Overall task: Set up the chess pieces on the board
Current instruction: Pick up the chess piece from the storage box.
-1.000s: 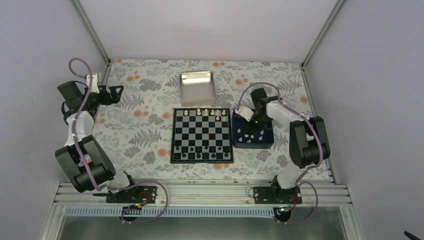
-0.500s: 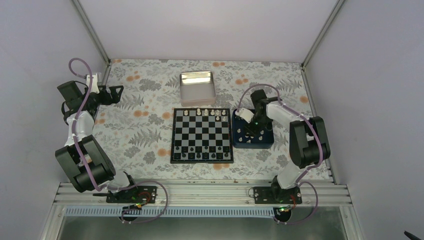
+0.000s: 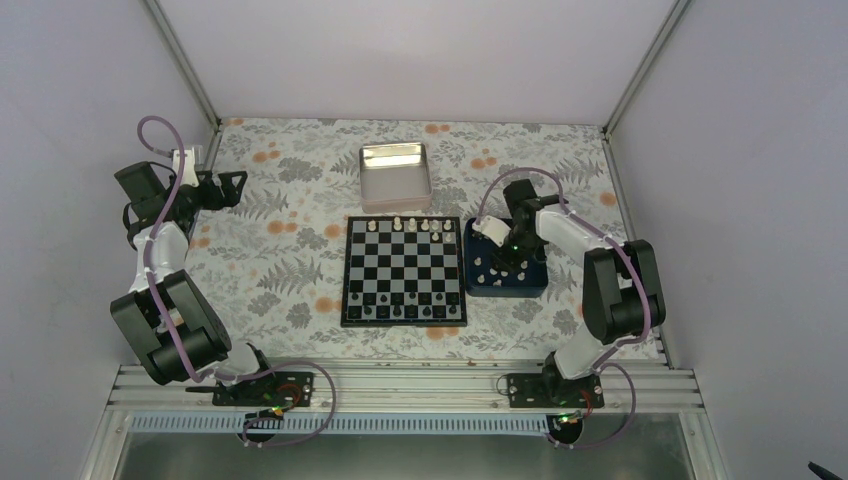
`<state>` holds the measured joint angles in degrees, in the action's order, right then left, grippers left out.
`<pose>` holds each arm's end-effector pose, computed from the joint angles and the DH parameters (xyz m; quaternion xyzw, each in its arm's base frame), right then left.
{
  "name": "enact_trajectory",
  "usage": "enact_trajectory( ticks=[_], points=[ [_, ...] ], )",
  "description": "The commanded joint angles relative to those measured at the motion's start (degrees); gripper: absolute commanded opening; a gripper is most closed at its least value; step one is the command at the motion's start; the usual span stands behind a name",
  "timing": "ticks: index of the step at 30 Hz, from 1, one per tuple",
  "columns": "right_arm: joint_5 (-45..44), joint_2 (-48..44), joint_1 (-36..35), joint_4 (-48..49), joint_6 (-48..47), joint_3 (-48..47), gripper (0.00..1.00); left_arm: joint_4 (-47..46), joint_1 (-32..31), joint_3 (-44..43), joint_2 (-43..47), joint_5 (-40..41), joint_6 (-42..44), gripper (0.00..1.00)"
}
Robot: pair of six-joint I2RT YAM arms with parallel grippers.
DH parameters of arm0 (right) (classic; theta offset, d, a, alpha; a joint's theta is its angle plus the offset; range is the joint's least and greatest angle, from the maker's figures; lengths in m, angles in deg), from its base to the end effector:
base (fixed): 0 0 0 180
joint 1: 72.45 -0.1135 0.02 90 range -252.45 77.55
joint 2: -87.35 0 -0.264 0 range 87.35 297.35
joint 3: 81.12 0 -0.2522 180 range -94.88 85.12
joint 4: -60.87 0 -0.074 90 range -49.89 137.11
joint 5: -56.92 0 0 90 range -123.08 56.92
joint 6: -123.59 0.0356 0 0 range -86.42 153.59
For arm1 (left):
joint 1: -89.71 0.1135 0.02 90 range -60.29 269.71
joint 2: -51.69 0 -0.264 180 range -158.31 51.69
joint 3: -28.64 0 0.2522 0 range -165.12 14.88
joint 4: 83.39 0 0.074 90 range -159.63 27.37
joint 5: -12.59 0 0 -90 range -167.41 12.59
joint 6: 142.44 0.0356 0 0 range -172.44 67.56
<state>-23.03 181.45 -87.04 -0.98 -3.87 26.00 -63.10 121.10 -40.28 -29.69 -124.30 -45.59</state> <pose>0.2763 0.0783 0.1773 -0.4410 0.8912 0.0738 0.0763 0.2776 0.1390 0.2669 0.0151 0.8274 -0.1860 0.5297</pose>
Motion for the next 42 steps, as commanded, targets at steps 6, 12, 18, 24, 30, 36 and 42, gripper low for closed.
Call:
enact_trajectory(
  ticks=[6, 12, 18, 24, 30, 36, 42],
  points=[
    [-0.5, -0.9, -0.2, -0.6, 0.4, 0.1, 0.28, -0.5, 0.5, 0.2, 0.0, -1.5, 0.5, 1.0],
    [0.3, -1.2, -0.2, -0.8, 0.4, -0.1, 0.34, -0.6, 0.5, 0.3, -0.1, -1.5, 0.5, 1.0],
    [-0.1, -0.5, -0.7, -0.5, 0.7, 0.5, 0.38, -0.7, 0.5, 0.3, 0.1, -1.5, 0.5, 1.0],
    [0.1, 0.6, -0.9, 0.8, 1.1, 0.8, 0.36, -0.6, 0.6, 0.3, 0.0, -1.5, 0.5, 1.0],
    [-0.3, 0.9, -1.0, 1.4, 1.1, 0.9, 0.35, -0.6, 0.5, 0.3, -0.2, -1.4, 0.5, 1.0],
    [-0.5, 2.4, -1.0, 1.6, 1.1, 1.1, 0.33, -0.6, 0.6, 0.3, -0.2, -1.4, 0.6, 1.0],
    [-0.4, 3.0, -1.0, 2.1, 1.1, 1.4, 0.33, -0.6, 0.6, 0.3, -0.1, -1.4, 0.5, 1.0]
  ],
)
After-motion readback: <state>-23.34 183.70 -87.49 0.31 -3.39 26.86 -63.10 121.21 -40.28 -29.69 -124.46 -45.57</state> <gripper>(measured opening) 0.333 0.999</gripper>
